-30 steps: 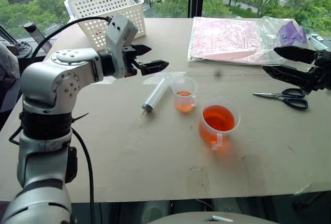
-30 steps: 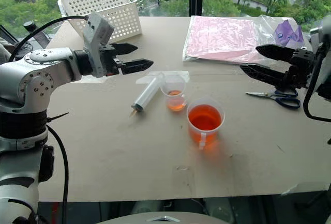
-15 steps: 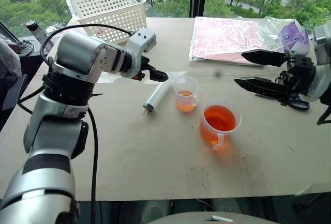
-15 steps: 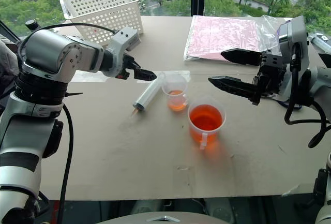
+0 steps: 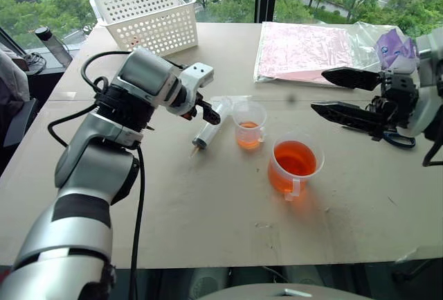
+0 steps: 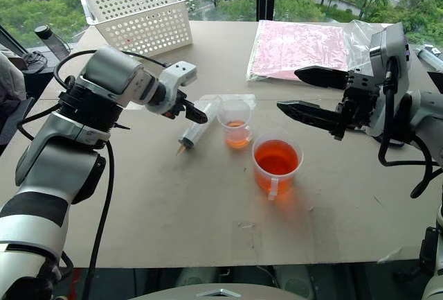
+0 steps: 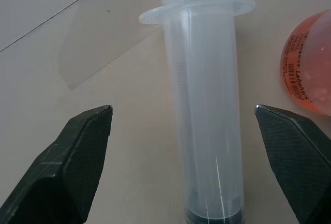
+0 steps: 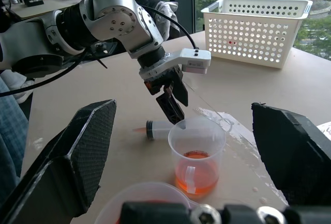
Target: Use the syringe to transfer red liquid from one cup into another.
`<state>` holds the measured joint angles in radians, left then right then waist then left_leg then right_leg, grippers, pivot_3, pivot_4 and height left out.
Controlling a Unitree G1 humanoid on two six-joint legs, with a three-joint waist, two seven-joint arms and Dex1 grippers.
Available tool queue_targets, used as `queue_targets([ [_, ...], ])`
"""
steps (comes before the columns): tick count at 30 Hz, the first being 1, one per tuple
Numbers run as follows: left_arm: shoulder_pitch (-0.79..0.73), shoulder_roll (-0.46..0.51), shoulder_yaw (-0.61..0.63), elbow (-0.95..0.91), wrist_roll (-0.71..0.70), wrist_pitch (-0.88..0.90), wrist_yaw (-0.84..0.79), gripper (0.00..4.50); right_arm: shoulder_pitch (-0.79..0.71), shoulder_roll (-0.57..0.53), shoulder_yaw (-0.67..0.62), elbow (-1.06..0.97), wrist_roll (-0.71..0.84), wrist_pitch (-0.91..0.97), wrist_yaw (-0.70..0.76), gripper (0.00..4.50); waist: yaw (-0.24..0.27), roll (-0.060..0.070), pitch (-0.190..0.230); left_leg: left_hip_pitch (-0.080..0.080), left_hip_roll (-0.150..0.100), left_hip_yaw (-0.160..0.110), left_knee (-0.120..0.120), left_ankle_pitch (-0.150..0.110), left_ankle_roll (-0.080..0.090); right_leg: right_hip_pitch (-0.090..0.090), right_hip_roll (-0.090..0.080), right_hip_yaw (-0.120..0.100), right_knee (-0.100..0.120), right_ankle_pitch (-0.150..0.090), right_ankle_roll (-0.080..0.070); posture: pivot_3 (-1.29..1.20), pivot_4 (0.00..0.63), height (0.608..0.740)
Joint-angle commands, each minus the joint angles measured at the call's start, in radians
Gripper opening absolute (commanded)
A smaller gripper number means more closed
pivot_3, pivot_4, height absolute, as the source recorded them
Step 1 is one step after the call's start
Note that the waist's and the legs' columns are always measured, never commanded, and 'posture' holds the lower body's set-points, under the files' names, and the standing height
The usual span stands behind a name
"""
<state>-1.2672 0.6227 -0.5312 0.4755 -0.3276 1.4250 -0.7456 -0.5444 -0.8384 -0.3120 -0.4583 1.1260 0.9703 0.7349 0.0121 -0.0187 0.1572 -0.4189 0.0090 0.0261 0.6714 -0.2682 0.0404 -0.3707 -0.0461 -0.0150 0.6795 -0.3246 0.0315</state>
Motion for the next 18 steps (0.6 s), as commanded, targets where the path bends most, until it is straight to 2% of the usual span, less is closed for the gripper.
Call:
queue_targets([
  [1,-0.044,-0.027,-0.006,0.057,0.055,-0.049,-0.004,4.5,-0.012,0.003,0.0,-0.026,0.015,-0.024,-0.009,4.47,0.0,0.0,0.0,0.0,0.0,0.0,0.0,0.0,0.0,0.0,0.0,0.0,0.0,0.0,0.0,0.0,0.15,0.74],
  [9,-0.077,-0.11,-0.034,0.204,0.145,-0.146,-0.035,4.5,-0.017,0.018,0.014,-0.03,0.017,-0.033,-0.027,4.47,0.0,0.0,0.0,0.0,0.0,0.0,0.0,0.0,0.0,-0.001,0.0,0.0,0.0,0.0,0.0,0.0,0.15,0.74],
  [18,-0.071,-0.141,-0.04,0.225,0.213,-0.172,-0.095,4.5,-0.014,0.021,0.015,-0.035,0.026,-0.038,-0.045,4.47,0.0,0.0,0.0,-0.005,0.0,0.0,0.001,0.0,0.0,-0.004,0.0,0.0,0.001,0.0,0.0,0.0,0.15,0.74],
])
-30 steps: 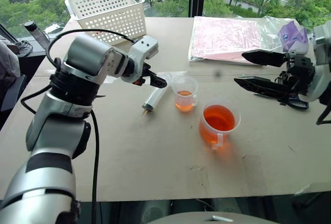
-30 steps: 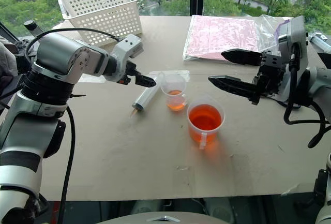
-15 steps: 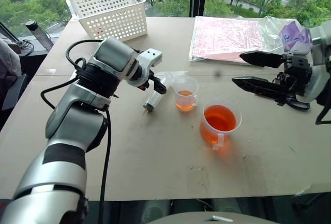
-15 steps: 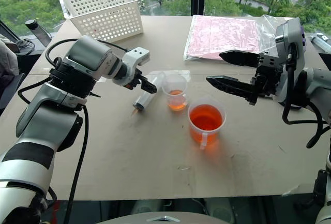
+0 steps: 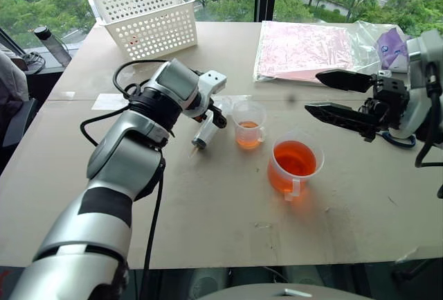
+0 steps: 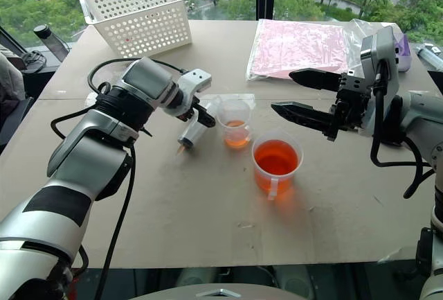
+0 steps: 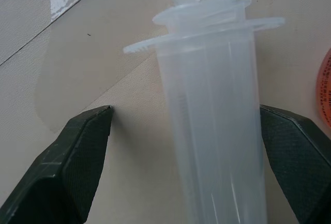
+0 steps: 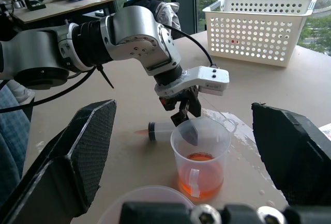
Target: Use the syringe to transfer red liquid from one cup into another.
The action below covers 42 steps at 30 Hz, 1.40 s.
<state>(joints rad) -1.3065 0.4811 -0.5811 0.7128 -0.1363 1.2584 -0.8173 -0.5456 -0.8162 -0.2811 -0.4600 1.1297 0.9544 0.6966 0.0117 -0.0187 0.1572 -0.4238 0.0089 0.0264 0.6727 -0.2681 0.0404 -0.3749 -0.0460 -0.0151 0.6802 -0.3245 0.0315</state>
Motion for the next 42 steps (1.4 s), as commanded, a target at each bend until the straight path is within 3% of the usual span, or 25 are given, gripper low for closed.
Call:
queue_targets([
  [1,-0.03,0.001,0.011,-0.015,0.026,-0.002,-0.028,4.25,-0.012,-0.001,-0.016,-0.035,0.025,-0.021,-0.008,4.49,0.0,0.0,0.0,0.0,0.0,0.0,0.0,0.0,0.0,0.0,0.0,0.0,0.0,0.0,0.0,0.0,0.15,0.74],
  [4,-0.026,0.003,0.015,-0.019,0.039,0.004,-0.034,3.17,-0.009,-0.006,-0.015,-0.038,0.034,-0.015,-0.009,4.5,0.0,0.0,0.0,-0.002,0.0,0.0,0.002,0.0,0.0,-0.001,0.0,0.0,0.0,0.0,0.0,0.0,0.15,0.74],
  [11,-0.003,0.019,0.011,-0.06,0.042,0.041,-0.05,3.17,0.021,-0.037,-0.01,-0.049,0.015,-0.023,0.04,4.5,0.0,0.0,0.0,-0.007,0.0,-0.002,0.008,0.0,0.0,-0.003,0.0,-0.002,0.002,0.0,0.0,0.0,0.15,0.74],
  [15,0.006,0.034,0.012,-0.086,0.042,0.062,-0.052,3.17,0.042,-0.15,0.054,-0.067,-0.16,-0.097,0.139,4.5,0.0,0.0,0.0,-0.007,0.0,-0.002,0.009,0.0,0.0,-0.003,0.0,-0.002,0.003,0.0,0.0,0.0,0.15,0.74],
  [21,0.022,0.047,0.012,-0.12,0.037,0.082,-0.051,3.17,-0.006,-0.177,0.059,-0.044,-0.197,-0.132,0.184,4.5,0.0,0.0,0.0,-0.007,0.0,-0.003,0.01,0.0,0.0,-0.004,0.0,-0.002,0.004,0.0,0.0,0.0,0.15,0.74],
  [22,0.025,0.047,0.013,-0.126,0.036,0.086,-0.05,2.6,-0.013,-0.168,0.054,-0.041,-0.186,-0.128,0.182,4.5,0.0,0.0,0.0,-0.007,0.0,-0.003,0.01,0.0,0.0,-0.004,0.0,-0.002,0.004,0.0,0.0,0.0,0.15,0.74],
  [25,0.042,0.055,0.021,-0.157,0.029,0.108,-0.043,1.53,-0.016,-0.158,0.05,-0.039,-0.176,-0.121,0.18,4.5,0.0,0.0,0.0,-0.007,0.0,-0.003,0.011,0.0,0.0,-0.003,0.0,-0.002,0.004,0.0,0.0,0.0,0.15,0.74],
  [34,0.094,0.158,0.045,-0.329,-0.013,0.213,-0.037,1.53,-0.018,-0.138,0.058,-0.04,-0.166,-0.116,0.173,4.5,-0.008,0.0,0.0,-0.007,0.0,-0.003,0.012,0.0,0.0,-0.004,0.0,-0.002,0.012,0.0,0.0,0.0,0.15,0.74],
  [42,0.26,0.472,0.075,-0.767,-0.191,0.356,-0.04,1.53,-0.006,-0.127,0.041,-0.049,-0.12,-0.1,0.167,4.5,-0.022,0.0,0.0,-0.006,0.0,-0.004,0.012,0.0,0.0,-0.004,0.0,-0.002,0.013,0.0,0.0,0.0,0.15,0.74],
])
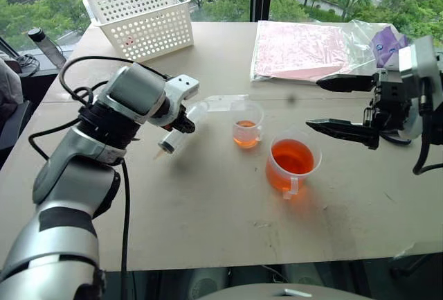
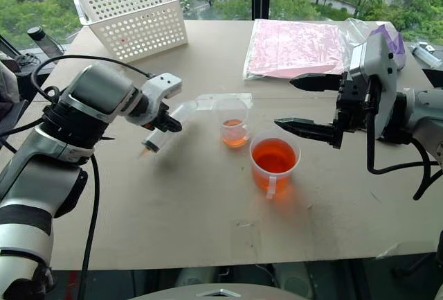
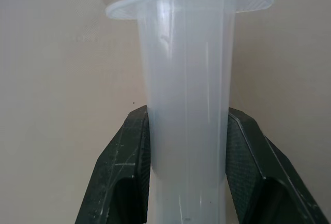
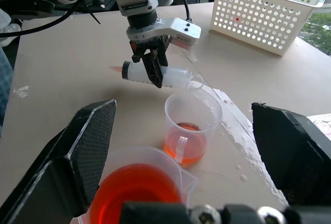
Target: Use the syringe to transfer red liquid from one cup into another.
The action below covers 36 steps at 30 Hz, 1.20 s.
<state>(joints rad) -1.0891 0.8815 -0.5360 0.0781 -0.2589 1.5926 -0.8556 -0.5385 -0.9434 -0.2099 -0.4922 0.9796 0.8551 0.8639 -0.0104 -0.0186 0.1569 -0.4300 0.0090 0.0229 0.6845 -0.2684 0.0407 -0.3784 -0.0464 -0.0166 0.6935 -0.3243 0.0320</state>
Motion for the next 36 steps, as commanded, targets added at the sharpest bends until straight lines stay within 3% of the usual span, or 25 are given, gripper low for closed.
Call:
queue_targets([
  [1,0.074,0.103,0.038,-0.178,-0.101,0.022,0.006,1.53,-0.02,0.005,-0.023,-0.014,0.034,-0.001,0.001,4.5,-0.001,0.0,0.0,0.0,0.0,0.0,0.0,0.0,0.0,0.0,0.0,0.0,0.0,0.0,0.0,0.0,0.15,0.74],
  [6,0.188,0.15,0.099,-0.289,-0.239,0.022,0.114,1.53,-0.057,0.025,0.017,0.011,0.02,-0.01,0.02,4.5,0.009,-0.001,-0.001,0.001,0.0,-0.001,0.002,0.0,0.0,0.0,0.0,0.0,0.0,0.0,0.0,0.0,0.15,0.74],
  [9,0.216,0.14,0.125,-0.306,-0.279,0.022,0.186,2.84,-0.075,0.031,0.031,0.026,0.012,-0.011,0.03,4.5,0.013,-0.002,-0.001,0.002,0.0,-0.001,0.003,0.0,0.0,0.0,0.0,0.0,0.0,0.0,0.0,0.0,0.15,0.74],
  [13,0.235,0.112,0.18,-0.287,-0.328,0.022,0.29,4.27,-0.079,0.032,0.033,0.031,0.008,-0.01,0.039,4.5,0.016,-0.002,-0.001,0.001,0.0,-0.001,0.003,0.0,0.0,0.0,0.0,0.0,0.001,0.0,0.0,0.0,0.15,0.74],
  [24,0.221,0.018,0.201,-0.252,-0.562,0.022,0.558,4.27,-0.073,0.046,0.027,0.018,0.019,-0.003,0.019,4.5,0.021,-0.002,-0.001,0.001,0.0,-0.001,0.003,0.0,0.0,0.0,0.0,0.0,0.001,0.0,0.0,0.0,0.15,0.74],
  [32,0.198,0.012,0.191,-0.196,-0.64,0.022,0.682,4.27,-0.065,0.045,0.017,0.009,0.027,0.006,0.005,4.5,0.021,-0.002,-0.001,0.002,0.0,-0.001,0.003,0.0,0.0,0.0,0.0,0.0,0.001,0.0,0.0,0.0,0.15,0.74],
  [36,0.195,0.038,0.162,-0.188,-0.702,0.022,0.7,3.19,-0.06,0.05,0.016,-0.001,0.036,0.01,-0.013,4.5,0.019,-0.002,-0.001,0.002,0.0,-0.001,0.003,0.0,0.0,0.0,0.0,0.0,0.001,0.0,0.0,0.0,0.15,0.74],
])
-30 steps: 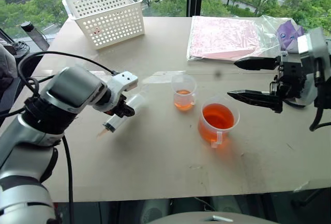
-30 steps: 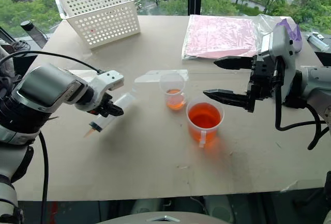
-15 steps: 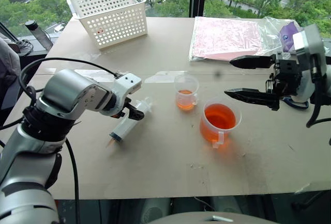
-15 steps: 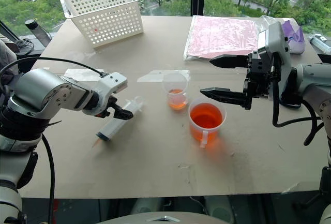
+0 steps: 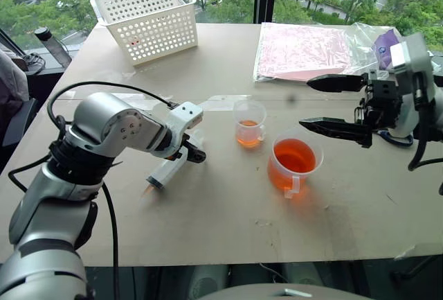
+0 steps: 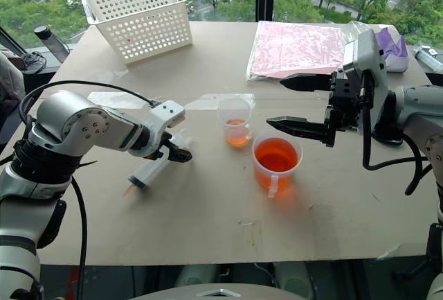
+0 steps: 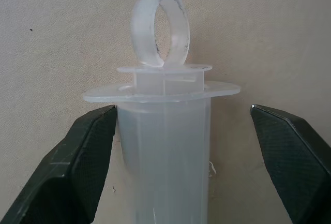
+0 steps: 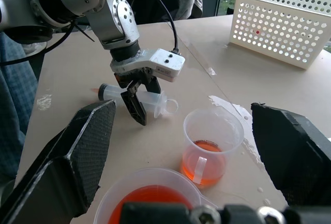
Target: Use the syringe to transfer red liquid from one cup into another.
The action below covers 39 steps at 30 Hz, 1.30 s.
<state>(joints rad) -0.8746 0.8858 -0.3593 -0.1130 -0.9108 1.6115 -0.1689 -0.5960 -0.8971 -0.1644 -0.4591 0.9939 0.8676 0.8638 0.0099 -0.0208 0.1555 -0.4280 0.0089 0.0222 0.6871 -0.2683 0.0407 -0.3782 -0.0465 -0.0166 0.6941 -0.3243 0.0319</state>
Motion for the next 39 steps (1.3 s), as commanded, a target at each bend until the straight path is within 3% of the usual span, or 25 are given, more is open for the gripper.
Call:
queue_targets([
  [1,-0.02,0.042,-0.027,0.006,-0.065,0.003,0.015,2.77,0.002,0.004,-0.031,-0.038,0.022,-0.003,-0.015,4.5,-0.002,0.0,0.0,0.0,0.0,0.0,0.0,0.0,0.0,0.0,0.0,0.0,0.0,0.0,0.0,0.0,0.15,0.74],
  [16,-0.08,0.073,-0.126,0.052,-0.074,0.003,0.011,2.77,0.037,0.015,-0.035,-0.063,0.017,-0.012,-0.046,4.5,-0.006,0.0,0.0,0.0,0.0,0.0,0.0,0.0,0.0,0.0,0.0,0.0,0.0,0.0,0.0,0.0,0.15,0.74],
  [20,-0.082,0.07,-0.134,0.053,-0.075,0.003,0.01,1.53,0.029,-0.023,-0.025,-0.074,0.01,0.004,-0.027,4.5,-0.01,0.0,0.0,0.001,0.0,0.0,0.0,0.0,0.0,0.0,0.0,0.001,0.0,0.0,0.0,0.0,0.15,0.74],
  [21,-0.082,0.069,-0.136,0.054,-0.075,0.003,0.01,1.42,0.033,-0.036,-0.021,-0.076,0.005,0.008,-0.016,4.5,-0.01,0.0,0.0,0.001,0.0,0.0,0.0,0.0,0.0,0.0,0.0,0.001,0.0,0.0,0.0,0.0,0.15,0.74],
  [39,-0.081,0.07,-0.13,0.05,-0.086,0.003,0.01,1.4,0.042,-0.059,-0.02,-0.085,0.041,0.016,0.026,4.5,-0.015,0.0,0.0,0.001,0.0,0.0,0.0,0.0,0.0,0.0,0.0,0.001,0.0,0.0,0.0,0.0,0.15,0.74],
])
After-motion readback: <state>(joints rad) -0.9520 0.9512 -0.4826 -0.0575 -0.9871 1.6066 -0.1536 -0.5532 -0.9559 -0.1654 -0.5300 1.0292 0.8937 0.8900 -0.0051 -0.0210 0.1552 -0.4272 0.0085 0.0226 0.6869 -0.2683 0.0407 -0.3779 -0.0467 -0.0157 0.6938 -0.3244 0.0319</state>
